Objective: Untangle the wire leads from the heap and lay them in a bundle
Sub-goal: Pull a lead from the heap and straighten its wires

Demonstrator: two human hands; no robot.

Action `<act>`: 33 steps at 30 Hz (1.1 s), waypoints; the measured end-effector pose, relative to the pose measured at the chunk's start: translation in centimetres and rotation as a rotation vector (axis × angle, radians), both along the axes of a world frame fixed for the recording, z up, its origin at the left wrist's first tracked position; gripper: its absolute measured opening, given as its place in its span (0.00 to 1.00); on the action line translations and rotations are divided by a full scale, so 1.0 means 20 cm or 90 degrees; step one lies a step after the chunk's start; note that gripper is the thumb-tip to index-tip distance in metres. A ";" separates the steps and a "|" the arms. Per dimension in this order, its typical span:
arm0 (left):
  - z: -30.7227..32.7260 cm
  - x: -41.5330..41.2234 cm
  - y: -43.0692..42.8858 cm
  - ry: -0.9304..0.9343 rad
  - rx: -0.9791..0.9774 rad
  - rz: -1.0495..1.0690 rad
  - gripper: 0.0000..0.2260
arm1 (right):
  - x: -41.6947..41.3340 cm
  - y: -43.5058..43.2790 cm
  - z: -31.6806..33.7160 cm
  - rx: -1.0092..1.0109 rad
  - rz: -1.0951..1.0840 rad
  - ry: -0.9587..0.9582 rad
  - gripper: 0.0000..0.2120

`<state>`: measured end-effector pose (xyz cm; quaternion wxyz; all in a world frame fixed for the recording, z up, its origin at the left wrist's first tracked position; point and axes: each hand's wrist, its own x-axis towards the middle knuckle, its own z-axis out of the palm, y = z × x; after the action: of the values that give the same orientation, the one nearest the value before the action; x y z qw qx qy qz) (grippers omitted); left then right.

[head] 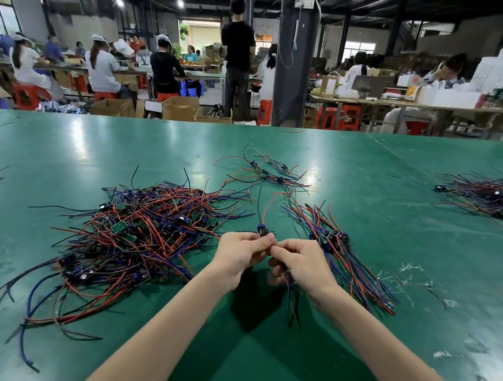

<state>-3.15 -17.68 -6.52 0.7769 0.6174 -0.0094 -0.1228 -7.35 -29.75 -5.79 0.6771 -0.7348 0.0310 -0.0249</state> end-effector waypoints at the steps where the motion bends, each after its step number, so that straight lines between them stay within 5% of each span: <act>1: 0.00 -0.01 0.00 -0.005 -0.013 0.000 0.05 | 0.00 0.00 0.01 0.019 0.010 0.020 0.09; 10: 0.00 -0.02 -0.01 -0.080 -0.006 0.031 0.08 | -0.02 -0.01 0.05 0.112 0.066 0.117 0.08; 24: 0.07 0.11 0.20 -0.077 -0.026 0.212 0.09 | -0.17 0.16 0.04 -0.125 0.275 0.029 0.13; 33: 0.08 0.10 0.19 -0.077 -0.034 0.207 0.08 | -0.15 0.12 0.05 -0.093 0.328 0.053 0.11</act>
<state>-1.06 -13.82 -4.87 0.8009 0.5960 0.0407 0.0418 -10.33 -27.44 -4.86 0.6041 -0.7660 -0.1309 0.1766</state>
